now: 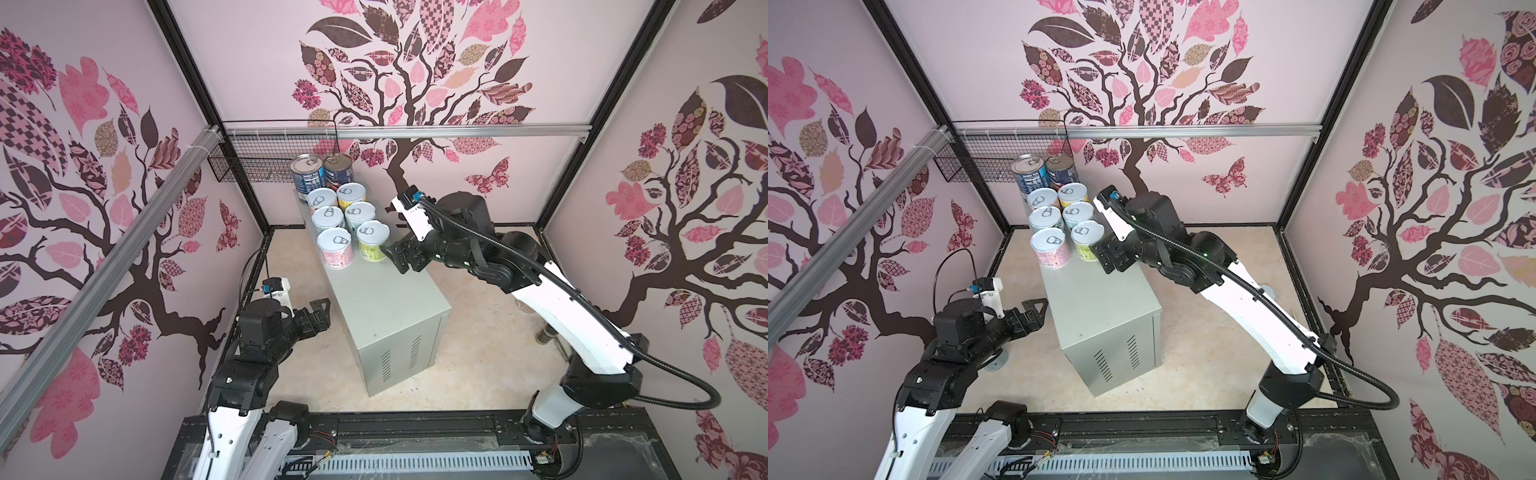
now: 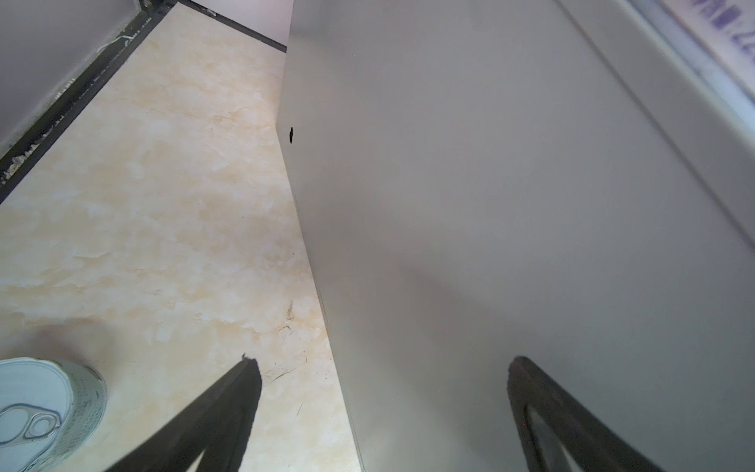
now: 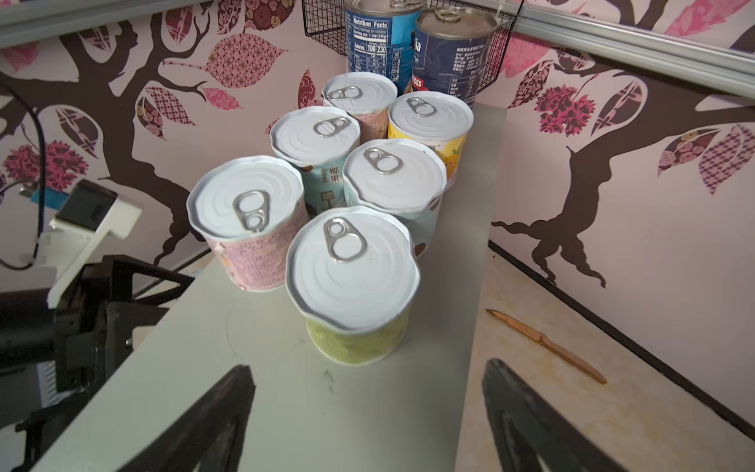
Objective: Place and organize the canned foods onto the counter
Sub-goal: 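Open the right gripper and lift it off the green-labelled can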
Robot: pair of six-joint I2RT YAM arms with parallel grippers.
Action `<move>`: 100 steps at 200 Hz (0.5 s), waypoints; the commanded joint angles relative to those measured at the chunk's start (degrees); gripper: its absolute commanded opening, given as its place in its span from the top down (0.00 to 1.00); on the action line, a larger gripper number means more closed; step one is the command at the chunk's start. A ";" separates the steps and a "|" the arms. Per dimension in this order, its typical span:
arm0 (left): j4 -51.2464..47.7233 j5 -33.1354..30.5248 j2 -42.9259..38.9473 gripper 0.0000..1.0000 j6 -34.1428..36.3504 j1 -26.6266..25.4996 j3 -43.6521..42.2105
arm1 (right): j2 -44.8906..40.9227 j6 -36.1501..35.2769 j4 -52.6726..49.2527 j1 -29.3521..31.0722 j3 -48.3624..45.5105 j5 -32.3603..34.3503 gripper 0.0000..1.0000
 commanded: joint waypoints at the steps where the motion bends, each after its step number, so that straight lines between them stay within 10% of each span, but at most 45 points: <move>1: -0.16 -0.62 0.28 0.02 0.01 -0.14 0.39 | -3.89 0.58 5.12 -0.05 -5.87 -0.49 0.20; 100: 0.84 -1.73 1.76 0.02 0.70 -0.14 0.43 | -1.00 1.39 9.84 -2.26 -10.00 -2.65 0.49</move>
